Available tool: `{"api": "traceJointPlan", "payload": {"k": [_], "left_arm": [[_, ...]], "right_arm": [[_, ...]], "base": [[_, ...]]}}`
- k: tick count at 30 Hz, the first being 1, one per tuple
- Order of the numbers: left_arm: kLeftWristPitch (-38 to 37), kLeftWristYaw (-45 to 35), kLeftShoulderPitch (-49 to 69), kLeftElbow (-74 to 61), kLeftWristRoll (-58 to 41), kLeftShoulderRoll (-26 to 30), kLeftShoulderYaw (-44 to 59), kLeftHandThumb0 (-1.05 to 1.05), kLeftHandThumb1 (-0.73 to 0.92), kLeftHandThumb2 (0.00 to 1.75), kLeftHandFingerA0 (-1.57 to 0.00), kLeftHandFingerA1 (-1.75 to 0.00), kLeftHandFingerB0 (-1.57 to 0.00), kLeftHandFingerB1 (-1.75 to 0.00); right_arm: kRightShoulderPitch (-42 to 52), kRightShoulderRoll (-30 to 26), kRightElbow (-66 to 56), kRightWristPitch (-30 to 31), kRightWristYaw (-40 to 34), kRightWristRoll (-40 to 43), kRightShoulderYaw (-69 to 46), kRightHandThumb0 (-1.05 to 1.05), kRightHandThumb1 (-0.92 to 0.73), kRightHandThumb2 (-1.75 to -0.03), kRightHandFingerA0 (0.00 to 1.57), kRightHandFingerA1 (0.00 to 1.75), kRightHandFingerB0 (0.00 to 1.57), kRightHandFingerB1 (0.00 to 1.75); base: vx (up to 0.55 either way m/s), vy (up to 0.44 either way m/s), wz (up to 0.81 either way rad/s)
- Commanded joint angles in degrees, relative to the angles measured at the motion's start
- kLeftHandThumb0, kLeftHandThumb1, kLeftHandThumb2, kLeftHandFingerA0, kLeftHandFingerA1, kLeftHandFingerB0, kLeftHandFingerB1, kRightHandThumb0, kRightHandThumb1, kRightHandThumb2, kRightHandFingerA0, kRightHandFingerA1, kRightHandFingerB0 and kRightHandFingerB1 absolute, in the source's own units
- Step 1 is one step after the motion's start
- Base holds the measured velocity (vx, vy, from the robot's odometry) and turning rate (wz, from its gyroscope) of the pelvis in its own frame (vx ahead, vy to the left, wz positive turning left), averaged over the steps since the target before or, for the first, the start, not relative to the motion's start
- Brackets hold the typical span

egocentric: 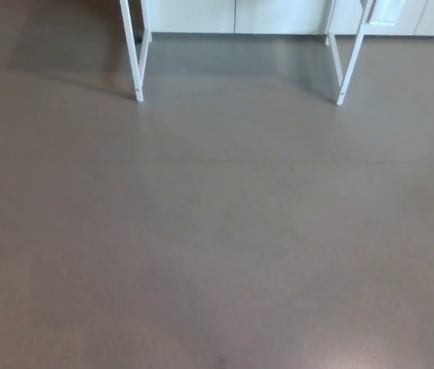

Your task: The robot walk towards a table in front and uses its left hand to pick up the pot from the base and places it on the table

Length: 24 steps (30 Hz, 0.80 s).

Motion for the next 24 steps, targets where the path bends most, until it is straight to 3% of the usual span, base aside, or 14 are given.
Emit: {"api": "traceJointPlan", "payload": {"k": [1,4,5,6,7,24], "left_arm": [[-1.60,-0.61,-0.16,-0.09,-0.40,0.90,0.14,-0.23,0.55,0.59,-0.18,-0.39,-0.17,-0.32],[-2.09,-0.48,-0.07,-0.06,-0.23,1.02,0.00,-0.24,0.55,0.59,-0.19,-0.38,-0.17,-0.32],[-2.20,-0.53,-0.04,0.01,-0.26,1.11,0.01,-0.25,0.54,0.59,-0.19,-0.39,-0.17,-0.32],[-2.27,-0.57,-0.02,0.05,-0.27,1.17,0.02,-0.25,0.54,0.59,-0.19,-0.39,-0.17,-0.32],[-2.80,-0.32,-0.10,0.40,-0.13,1.22,0.01,-0.25,0.53,0.60,-0.20,-0.40,-0.19,-0.33],[-3.65,0.07,-0.29,0.88,0.67,2.01,-0.94,-0.27,0.53,0.60,-0.22,-0.40,-0.20,-0.34]], "right_arm": [[-0.08,-0.42,-0.26,-1.62,-0.67,-0.46,0.33,-0.03,-0.90,-1.28,0.09,0.55,0.09,0.54],[-0.24,-0.21,-0.79,-1.29,-0.38,-0.07,0.37,-0.03,-0.90,-1.28,0.09,0.55,0.09,0.55],[-0.27,-0.27,-0.85,-1.19,-0.38,-0.24,0.52,-0.05,-0.90,-0.75,0.07,0.32,0.05,0.19],[-0.29,-0.32,-0.88,-1.10,-0.39,-0.35,0.62,-0.05,-0.90,-0.75,0.07,0.32,0.05,0.19],[-0.38,-0.56,-0.83,-1.25,-0.87,-1.13,1.02,-0.02,-0.90,-1.28,0.10,0.55,0.09,0.54],[-0.09,-0.32,-0.01,-2.02,-1.31,-1.15,1.55,0.00,-0.91,-1.28,0.10,0.55,0.09,0.54]], "base": [[0.28,0.510,-0.55],[0.21,0.365,-0.09],[0.17,0.222,0.06],[0.18,0.185,-0.03],[0.15,0.115,0.07],[0.19,-0.129,0.06]]}}
